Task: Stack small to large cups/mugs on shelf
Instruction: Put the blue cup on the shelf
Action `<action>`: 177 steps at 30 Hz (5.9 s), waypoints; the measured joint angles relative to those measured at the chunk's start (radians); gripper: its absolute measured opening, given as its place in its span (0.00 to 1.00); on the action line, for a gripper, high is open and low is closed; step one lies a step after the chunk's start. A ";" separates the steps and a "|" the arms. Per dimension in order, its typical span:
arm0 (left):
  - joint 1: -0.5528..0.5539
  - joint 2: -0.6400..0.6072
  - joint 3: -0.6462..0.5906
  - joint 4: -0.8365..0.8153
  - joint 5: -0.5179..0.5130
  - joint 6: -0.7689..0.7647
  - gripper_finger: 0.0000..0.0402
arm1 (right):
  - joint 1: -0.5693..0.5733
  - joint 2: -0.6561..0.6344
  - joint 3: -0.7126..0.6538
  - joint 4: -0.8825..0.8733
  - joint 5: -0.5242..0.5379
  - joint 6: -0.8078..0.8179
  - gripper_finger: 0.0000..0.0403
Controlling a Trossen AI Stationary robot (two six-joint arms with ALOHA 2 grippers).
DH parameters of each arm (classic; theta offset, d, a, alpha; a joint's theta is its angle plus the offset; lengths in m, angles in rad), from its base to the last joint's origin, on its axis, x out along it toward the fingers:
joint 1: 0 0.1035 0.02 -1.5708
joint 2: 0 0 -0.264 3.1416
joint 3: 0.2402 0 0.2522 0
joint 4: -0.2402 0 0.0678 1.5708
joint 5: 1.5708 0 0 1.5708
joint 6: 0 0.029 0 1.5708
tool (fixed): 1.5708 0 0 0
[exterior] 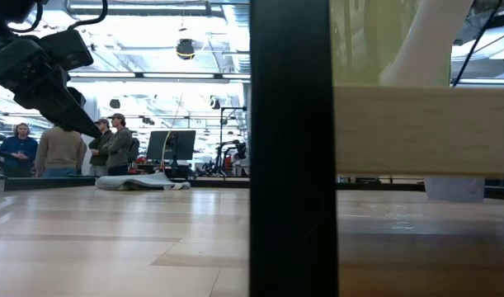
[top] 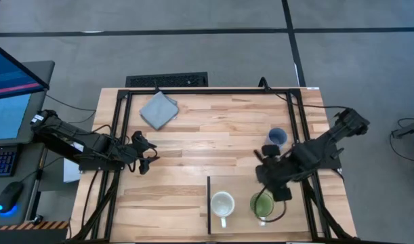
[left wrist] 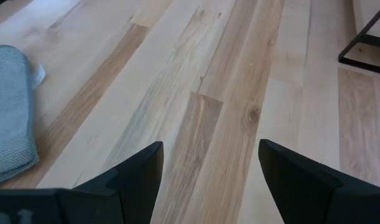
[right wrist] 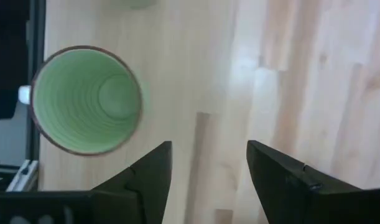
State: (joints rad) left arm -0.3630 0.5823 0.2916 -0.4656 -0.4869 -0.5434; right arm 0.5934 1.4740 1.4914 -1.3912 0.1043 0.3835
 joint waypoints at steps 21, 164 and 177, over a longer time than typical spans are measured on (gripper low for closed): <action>0.000 0.000 0.000 0.000 0.012 0.000 0.63 | -0.280 -0.337 -0.001 -0.180 0.133 -0.090 0.57; 0.000 0.000 0.000 -0.067 0.010 0.000 0.63 | -1.250 -0.309 -0.747 0.307 -0.143 -0.804 0.52; 0.000 0.000 0.000 -0.067 0.010 0.000 0.63 | -1.250 -0.309 -0.747 0.325 -0.141 -0.890 0.23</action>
State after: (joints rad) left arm -0.3634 0.5823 0.2916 -0.5327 -0.4770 -0.5433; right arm -0.6571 1.1652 0.7448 -1.0661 -0.0367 -0.5063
